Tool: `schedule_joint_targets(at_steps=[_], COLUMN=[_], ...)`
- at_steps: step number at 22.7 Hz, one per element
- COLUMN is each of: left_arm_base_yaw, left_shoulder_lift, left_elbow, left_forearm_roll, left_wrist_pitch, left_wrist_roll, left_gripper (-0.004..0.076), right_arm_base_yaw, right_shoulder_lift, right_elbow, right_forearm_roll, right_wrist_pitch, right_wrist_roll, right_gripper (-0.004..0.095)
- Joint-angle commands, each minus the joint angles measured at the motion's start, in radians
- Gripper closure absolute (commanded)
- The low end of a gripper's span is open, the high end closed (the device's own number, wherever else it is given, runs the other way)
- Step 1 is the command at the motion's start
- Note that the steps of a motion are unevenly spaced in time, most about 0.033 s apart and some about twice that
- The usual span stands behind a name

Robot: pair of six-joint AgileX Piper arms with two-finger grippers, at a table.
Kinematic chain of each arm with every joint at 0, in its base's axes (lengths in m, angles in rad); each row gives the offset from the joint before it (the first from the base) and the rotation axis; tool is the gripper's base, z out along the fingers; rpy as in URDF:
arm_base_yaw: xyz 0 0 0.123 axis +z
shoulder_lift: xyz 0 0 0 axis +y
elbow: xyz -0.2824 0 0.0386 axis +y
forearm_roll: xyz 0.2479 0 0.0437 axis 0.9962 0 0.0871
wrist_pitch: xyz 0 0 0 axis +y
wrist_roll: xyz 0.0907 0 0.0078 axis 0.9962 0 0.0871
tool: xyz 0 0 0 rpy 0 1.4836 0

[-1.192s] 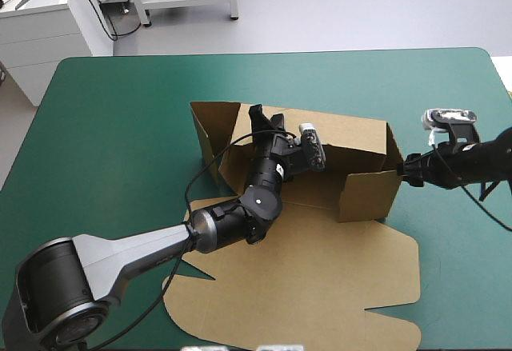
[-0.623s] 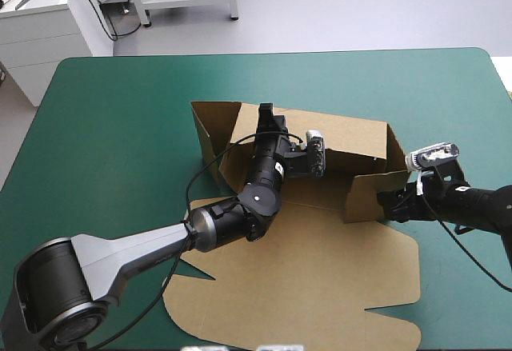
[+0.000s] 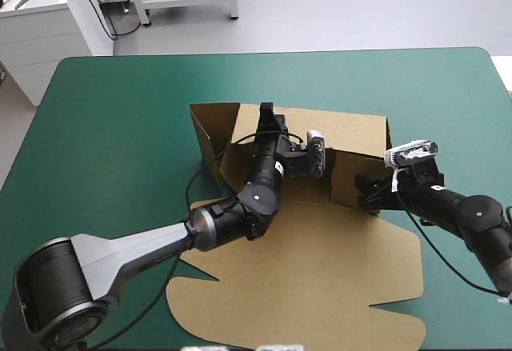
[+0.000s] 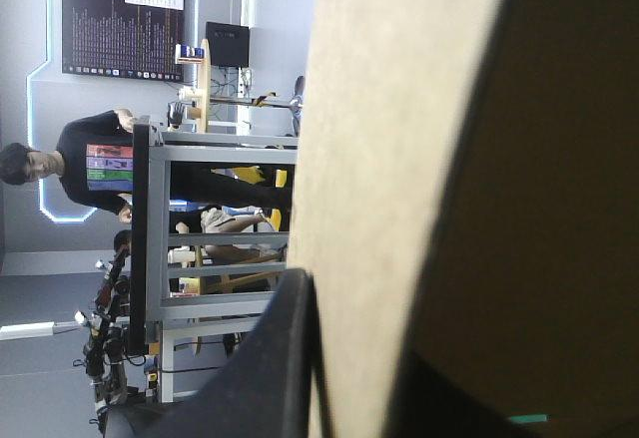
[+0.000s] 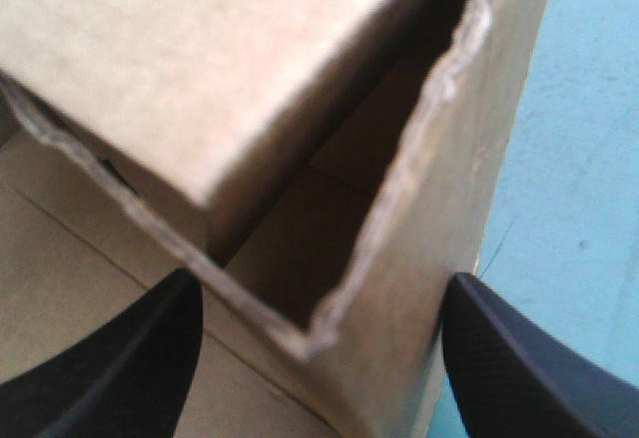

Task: Fold the box

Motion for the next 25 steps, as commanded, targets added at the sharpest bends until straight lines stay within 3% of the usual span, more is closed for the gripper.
schedule_joint_targets(at_steps=[1, 10, 16, 23, 25], left_arm_base_yaw=[0.000, 0.000, 0.000, 0.000, 0.000], left_shoulder_lift=[-0.036, -0.036, -0.036, -0.036, -0.036], left_elbow=[-0.013, -0.013, -0.013, -0.013, -0.013], left_forearm_roll=[-0.063, -0.065, -0.073, -0.074, -0.074], left_wrist_pitch=[-0.013, -0.007, -0.007, -0.011, -0.011], left_wrist_roll=[0.011, 0.020, 0.020, 0.020, 0.002], left_gripper=[0.0732, 0.0732, 0.0732, 0.0732, 0.0732], right_arm_base_yaw=[0.049, 0.047, 0.045, 0.045, 0.045], right_shoulder_lift=[-0.021, -0.021, -0.020, -0.017, 0.001], right_elbow=[-0.025, -0.025, -0.025, -0.025, -0.025], right_forearm_roll=[0.104, 0.093, 0.088, 0.097, 0.099], right_wrist_pitch=[-0.161, -0.262, -0.146, -0.124, -0.119], right_wrist_roll=[0.010, 0.076, 0.048, 0.050, 0.050], right_gripper=[0.0287, 0.0287, 0.0287, 0.0292, 0.0369])
